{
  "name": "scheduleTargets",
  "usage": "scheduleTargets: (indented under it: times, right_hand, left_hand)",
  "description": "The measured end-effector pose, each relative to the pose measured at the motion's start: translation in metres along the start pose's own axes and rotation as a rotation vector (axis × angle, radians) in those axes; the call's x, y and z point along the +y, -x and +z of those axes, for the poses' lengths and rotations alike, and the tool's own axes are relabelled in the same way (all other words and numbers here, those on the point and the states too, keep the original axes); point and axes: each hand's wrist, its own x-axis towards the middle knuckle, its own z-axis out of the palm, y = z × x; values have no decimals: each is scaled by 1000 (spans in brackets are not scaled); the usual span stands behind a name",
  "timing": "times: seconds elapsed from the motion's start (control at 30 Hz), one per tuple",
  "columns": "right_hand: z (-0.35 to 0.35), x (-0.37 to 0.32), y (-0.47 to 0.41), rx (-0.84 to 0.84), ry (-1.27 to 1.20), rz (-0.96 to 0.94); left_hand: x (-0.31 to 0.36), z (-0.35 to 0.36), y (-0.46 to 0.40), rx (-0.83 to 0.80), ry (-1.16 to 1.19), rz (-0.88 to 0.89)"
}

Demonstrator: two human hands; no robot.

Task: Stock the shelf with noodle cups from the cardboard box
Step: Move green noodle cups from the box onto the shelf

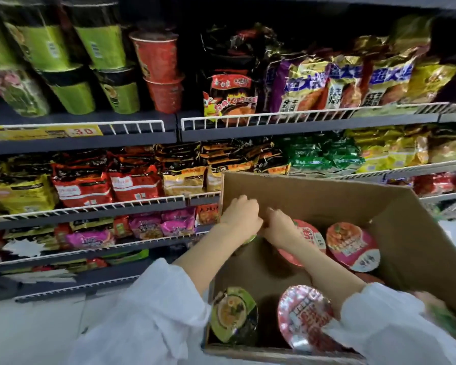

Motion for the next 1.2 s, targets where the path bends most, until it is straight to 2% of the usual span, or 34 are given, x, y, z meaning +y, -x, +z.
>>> scheduleTargets:
  times: [0.13, 0.27, 0.37, 0.53, 0.7, 0.83, 0.93, 1.07, 1.13, 1.2]
  right_hand:
    - [26, 29, -38, -170, 82, -6]
    - [54, 36, -68, -293, 73, -55]
    - [76, 33, -83, -279, 57, -73]
    - [93, 32, -84, -115, 38, -62]
    - [79, 42, -62, -165, 81, -19]
    - [68, 57, -36, -230, 190, -53]
    - [63, 65, -23, -335, 209, -78]
    - [61, 74, -14, -367, 208, -108]
    - [62, 77, -11, -359, 190, -102]
    - [64, 80, -10, -368, 190, -88]
  left_hand:
    - [-6, 45, -24, -170, 1, -204]
    - [-26, 79, -34, -246, 38, -363]
    - [-31, 94, -36, -313, 71, -438]
    - [-28, 100, -29, -381, 82, -423]
    - [-14, 82, -12, -278, 74, -396]
    - [-3, 67, 11, -292, -113, -325]
    - [7, 78, 29, -451, -217, -319]
    - [9, 104, 39, -843, -287, -405]
    - [9, 116, 41, -900, -351, -432]
    - [8, 131, 45, -841, -441, -439]
